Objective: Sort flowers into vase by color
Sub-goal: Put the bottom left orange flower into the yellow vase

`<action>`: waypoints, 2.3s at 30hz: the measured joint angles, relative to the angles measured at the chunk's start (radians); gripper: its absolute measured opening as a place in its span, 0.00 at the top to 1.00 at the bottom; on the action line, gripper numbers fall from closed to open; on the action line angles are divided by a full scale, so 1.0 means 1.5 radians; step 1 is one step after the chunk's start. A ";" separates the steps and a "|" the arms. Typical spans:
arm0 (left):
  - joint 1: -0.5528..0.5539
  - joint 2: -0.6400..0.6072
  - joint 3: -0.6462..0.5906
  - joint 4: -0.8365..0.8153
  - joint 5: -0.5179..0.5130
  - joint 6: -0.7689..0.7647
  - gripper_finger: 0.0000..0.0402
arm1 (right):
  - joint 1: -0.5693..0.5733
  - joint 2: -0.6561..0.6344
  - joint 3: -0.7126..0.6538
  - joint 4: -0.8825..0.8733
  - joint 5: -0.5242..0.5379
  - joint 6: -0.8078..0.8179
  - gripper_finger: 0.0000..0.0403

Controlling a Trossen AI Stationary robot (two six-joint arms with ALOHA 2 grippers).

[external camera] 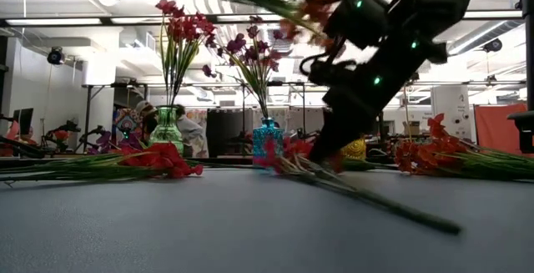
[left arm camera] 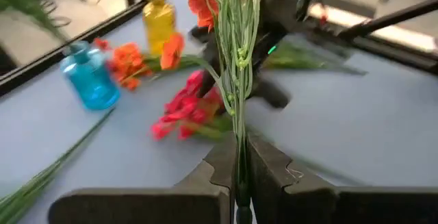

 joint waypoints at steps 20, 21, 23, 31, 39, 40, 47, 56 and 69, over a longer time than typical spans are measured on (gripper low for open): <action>-0.029 0.000 -0.220 0.505 -0.208 0.260 0.99 | 0.066 -0.146 -0.164 0.477 -0.002 -0.045 0.49; -0.022 0.001 -0.242 0.571 -0.227 0.284 0.99 | 0.066 -0.134 -0.177 0.546 -0.002 -0.043 0.49; -0.011 0.002 -0.288 0.677 -0.255 0.318 0.99 | 0.066 -0.107 -0.194 0.655 -0.002 -0.040 0.49; 0.020 0.041 -0.389 0.941 -0.211 0.332 0.99 | 0.059 -0.007 -0.110 0.746 -0.003 -0.051 0.45; 0.025 0.114 -0.375 0.997 -0.217 0.363 0.99 | 0.049 0.061 0.001 0.729 -0.002 -0.028 0.27; 0.025 0.124 -0.366 0.998 -0.217 0.366 0.99 | 0.049 0.070 0.011 0.728 -0.002 -0.029 0.25; 0.027 0.173 -0.320 0.998 -0.234 0.408 0.98 | 0.041 0.111 0.071 0.728 0.006 -0.029 0.23; 0.024 0.151 -0.342 0.997 -0.203 0.398 0.95 | 0.042 0.114 0.078 0.728 0.007 -0.035 0.61; 0.025 0.008 -0.381 0.813 -0.144 0.380 0.61 | 0.042 0.080 0.079 0.641 0.003 -0.049 0.96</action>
